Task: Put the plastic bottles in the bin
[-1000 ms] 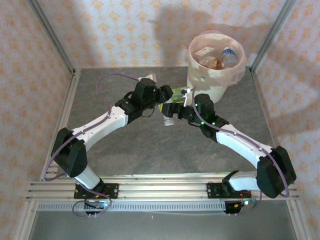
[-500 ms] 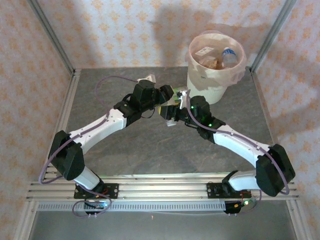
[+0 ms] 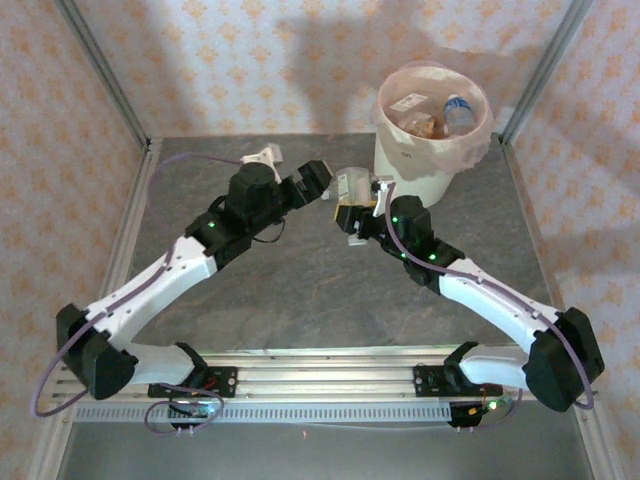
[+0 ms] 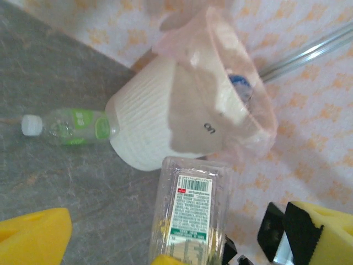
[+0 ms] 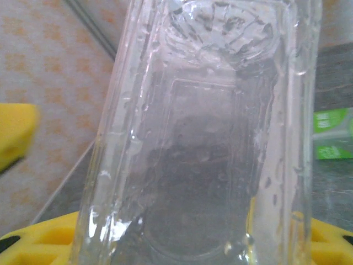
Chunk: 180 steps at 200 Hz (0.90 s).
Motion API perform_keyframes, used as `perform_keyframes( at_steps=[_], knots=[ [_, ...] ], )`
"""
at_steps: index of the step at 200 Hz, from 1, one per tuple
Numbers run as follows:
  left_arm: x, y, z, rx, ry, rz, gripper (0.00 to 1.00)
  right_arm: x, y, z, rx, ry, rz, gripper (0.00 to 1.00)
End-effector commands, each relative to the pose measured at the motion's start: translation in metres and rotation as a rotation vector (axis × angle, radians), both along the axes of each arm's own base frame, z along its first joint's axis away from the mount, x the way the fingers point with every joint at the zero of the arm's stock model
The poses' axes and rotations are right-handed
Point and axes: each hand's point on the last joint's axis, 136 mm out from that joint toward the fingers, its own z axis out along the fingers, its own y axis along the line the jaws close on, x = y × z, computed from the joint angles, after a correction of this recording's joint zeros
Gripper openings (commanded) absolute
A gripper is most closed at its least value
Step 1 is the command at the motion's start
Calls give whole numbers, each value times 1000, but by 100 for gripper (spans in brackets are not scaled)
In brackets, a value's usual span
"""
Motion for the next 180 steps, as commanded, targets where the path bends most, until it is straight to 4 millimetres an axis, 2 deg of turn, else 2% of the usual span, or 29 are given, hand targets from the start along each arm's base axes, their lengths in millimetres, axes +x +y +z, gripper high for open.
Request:
perform_keyframes(
  at_steps=[1,24,28,44,90,116,149,180],
  knots=[
    [-8,32,-25,116,34,93,100,12,-16,52,39,-80,-78,41],
    [-17,45,-39,132,52,123,100,23,-24,94,72,-129,-105,40],
    [-19,47,-41,132,55,129,100,29,-25,92,60,-118,-116,40],
    [-24,59,-51,134,76,175,100,44,-36,113,56,-138,-161,39],
    [-36,97,-72,147,110,339,100,96,-98,165,-54,-205,-332,40],
    [-42,109,-83,140,119,384,100,126,-133,174,-86,-229,-408,40],
    [-50,119,-92,138,120,413,100,167,-166,159,-193,-172,-463,42],
    [-52,127,-90,147,107,436,100,194,-191,145,-258,-115,-466,45]
  ],
)
